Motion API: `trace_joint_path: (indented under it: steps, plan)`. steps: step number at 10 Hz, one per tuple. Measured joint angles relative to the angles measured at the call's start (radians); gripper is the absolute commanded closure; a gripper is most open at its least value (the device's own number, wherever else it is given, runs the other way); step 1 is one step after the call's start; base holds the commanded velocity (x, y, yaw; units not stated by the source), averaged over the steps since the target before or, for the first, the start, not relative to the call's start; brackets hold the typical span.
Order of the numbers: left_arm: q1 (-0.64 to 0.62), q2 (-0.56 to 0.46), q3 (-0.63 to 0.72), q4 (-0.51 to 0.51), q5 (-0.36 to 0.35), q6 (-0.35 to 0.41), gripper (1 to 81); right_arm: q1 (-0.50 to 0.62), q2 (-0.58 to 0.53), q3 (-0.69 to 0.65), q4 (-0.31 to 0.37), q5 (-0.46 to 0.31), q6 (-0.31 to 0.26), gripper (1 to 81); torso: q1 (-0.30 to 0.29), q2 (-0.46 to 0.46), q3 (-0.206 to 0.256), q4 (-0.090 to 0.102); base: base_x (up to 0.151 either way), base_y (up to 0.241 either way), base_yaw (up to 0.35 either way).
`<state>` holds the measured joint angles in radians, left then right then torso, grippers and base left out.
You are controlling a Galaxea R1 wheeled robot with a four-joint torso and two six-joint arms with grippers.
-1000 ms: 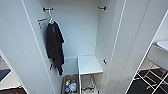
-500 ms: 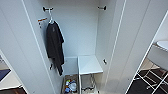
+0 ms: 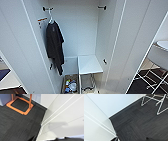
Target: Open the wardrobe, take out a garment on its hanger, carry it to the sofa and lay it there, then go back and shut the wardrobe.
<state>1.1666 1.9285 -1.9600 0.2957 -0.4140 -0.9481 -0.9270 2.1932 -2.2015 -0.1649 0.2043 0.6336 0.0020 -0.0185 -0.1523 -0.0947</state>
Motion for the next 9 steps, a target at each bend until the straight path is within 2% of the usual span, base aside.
trace_joint_path:
  steps: [2, 6, 9]
  plan:
    - [-0.083, -0.02, 0.031, 0.043, 0.007, -0.089, 1.0, 0.061, -0.019, 0.008, 0.0, -0.002, 0.106, 1.0, 0.0, 0.0, 0.0, 0.0, 0.0, 0.0, 0.0]
    - [-0.238, -0.019, 0.092, 0.189, 0.015, -0.288, 1.0, 0.189, -0.007, 0.068, 0.0, -0.014, 0.232, 1.0, 0.0, 0.001, -0.002, 0.0, 0.0, 0.0, 0.0]
    - [-0.279, 0.05, 0.1, 0.22, 0.023, -0.334, 1.0, 0.257, 0.08, 0.096, 0.0, -0.027, 0.321, 1.0, 0.001, 0.002, -0.002, 0.0, 0.0, 0.0, 0.0]
